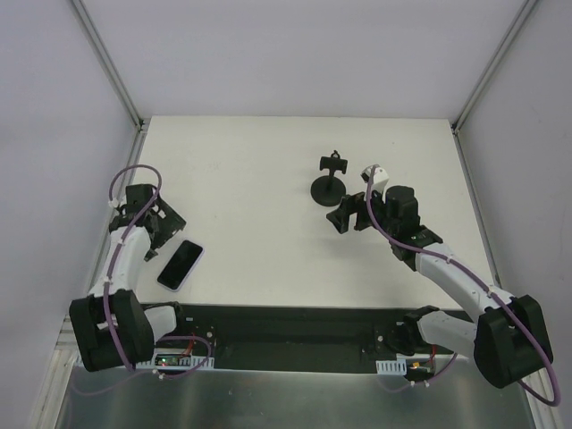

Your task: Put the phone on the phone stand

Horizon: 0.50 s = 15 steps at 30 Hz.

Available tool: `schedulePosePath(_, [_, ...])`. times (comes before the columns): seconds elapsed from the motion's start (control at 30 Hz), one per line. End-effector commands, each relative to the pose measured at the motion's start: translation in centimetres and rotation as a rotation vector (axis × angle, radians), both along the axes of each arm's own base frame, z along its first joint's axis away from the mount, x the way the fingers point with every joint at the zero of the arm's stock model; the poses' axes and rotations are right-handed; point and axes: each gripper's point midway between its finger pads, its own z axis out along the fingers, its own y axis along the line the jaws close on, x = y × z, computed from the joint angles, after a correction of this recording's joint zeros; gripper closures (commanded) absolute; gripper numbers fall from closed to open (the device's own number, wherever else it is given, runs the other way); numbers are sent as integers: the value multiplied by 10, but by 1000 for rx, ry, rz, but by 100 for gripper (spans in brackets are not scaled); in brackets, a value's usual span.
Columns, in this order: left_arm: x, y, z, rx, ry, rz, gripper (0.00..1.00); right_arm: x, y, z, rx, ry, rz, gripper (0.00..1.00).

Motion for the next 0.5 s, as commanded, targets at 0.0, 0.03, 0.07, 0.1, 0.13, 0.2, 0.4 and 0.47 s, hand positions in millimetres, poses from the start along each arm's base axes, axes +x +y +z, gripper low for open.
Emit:
schedulePosePath(0.0, [-36,4,-9,-124,7,258,1,5,7,15,23,-68,29,4])
schedulePosePath(0.03, [-39,2,-11,-163,2,290,1,5,7,14,21,-65,26,4])
schedulePosePath(0.07, [-42,-3,-13,-212,-1,324,1,6,7,13,19,-63,23,4])
schedulePosePath(0.1, [-48,-2,-14,-221,4,355,1,6,7,12,19,-60,24,4])
schedulePosePath(0.13, [-50,-1,-14,-219,1,372,1,7,7,13,20,-62,24,4])
schedulePosePath(0.2, [-57,3,-16,-192,1,412,1,6,8,15,23,-65,25,4])
schedulePosePath(0.4, [-81,-3,-31,-214,145,508,1,5,5,18,22,-78,16,4])
schedulePosePath(0.47, [-92,-8,-35,-233,206,542,1,4,6,18,25,-72,20,4])
